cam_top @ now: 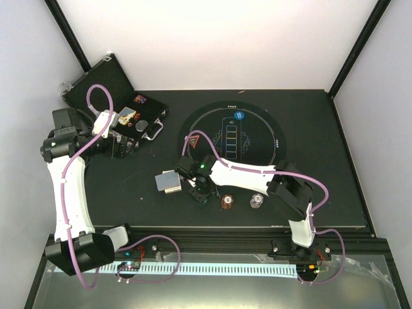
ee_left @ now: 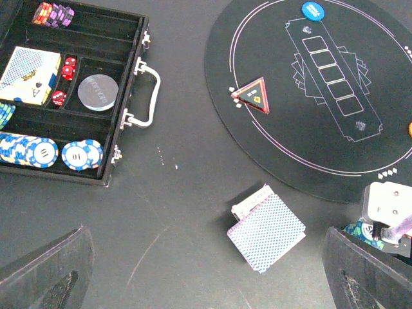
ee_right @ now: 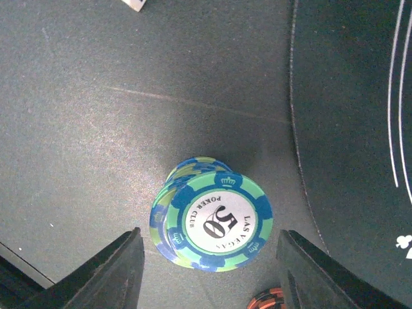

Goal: Distribute texas hold em gaming equipment

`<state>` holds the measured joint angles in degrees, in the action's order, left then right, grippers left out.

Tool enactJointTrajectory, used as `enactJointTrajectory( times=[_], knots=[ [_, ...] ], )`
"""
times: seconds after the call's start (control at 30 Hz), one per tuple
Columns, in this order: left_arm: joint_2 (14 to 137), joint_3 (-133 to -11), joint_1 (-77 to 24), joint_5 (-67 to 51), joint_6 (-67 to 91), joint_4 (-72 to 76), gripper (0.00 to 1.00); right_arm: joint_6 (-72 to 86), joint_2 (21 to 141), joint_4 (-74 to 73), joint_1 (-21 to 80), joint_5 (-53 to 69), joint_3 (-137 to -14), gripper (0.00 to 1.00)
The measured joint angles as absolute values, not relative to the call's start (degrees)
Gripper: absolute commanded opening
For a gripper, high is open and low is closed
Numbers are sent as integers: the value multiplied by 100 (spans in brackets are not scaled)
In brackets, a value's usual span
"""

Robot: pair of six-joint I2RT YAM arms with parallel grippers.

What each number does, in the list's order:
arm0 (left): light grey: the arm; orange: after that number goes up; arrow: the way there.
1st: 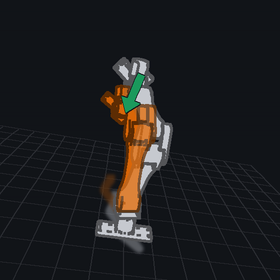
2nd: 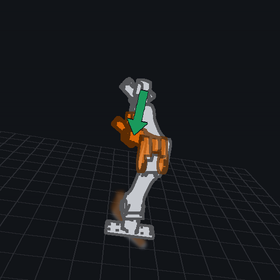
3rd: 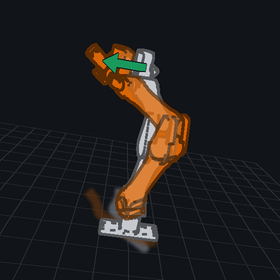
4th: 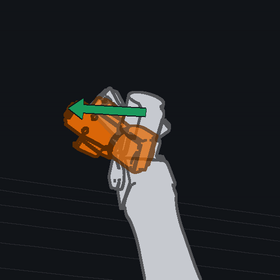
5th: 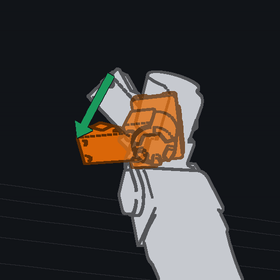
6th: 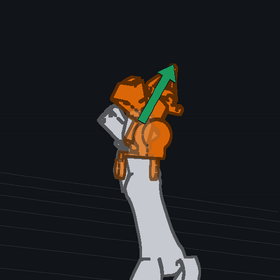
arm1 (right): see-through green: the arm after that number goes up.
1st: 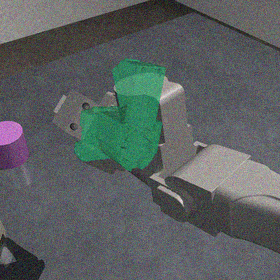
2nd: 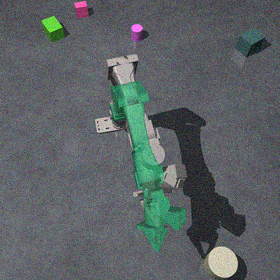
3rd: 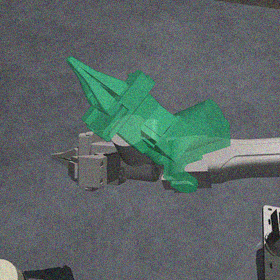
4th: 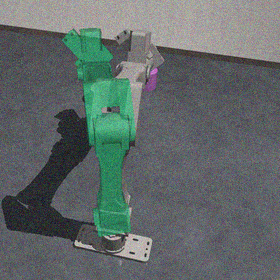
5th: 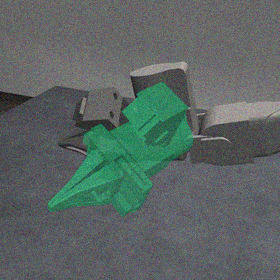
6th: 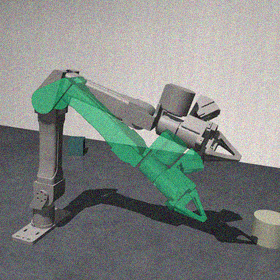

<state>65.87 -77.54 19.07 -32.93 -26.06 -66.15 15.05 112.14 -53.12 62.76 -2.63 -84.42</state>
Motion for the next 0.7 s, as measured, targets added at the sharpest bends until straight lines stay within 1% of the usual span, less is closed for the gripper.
enactJointTrajectory(
  times=[0.17, 0.27, 0.37, 0.5, 0.7],
  knots=[
    [6587, -7754, 1907, -3293, -2615, -6613, 99, 1487, 11181, -5417, 6276, -322, -8486, 67],
    [6587, -7754, 1907, -3291, -2617, -6613, 99, 1481, 11179, -5457, 6276, -373, -8573, 73],
    [6587, -7754, 1907, -3291, -2620, -6613, 99, 1463, 11179, -5472, 6276, -397, -8626, 75],
    [6587, -7756, 1907, -3284, -2624, -6613, 99, 1463, 11181, -5472, 6276, -390, -8654, 75],
    [6587, -7780, 1911, -3267, -2644, -6613, 99, 1448, 11292, -5452, 6276, -375, -8678, 70]
  ],
)
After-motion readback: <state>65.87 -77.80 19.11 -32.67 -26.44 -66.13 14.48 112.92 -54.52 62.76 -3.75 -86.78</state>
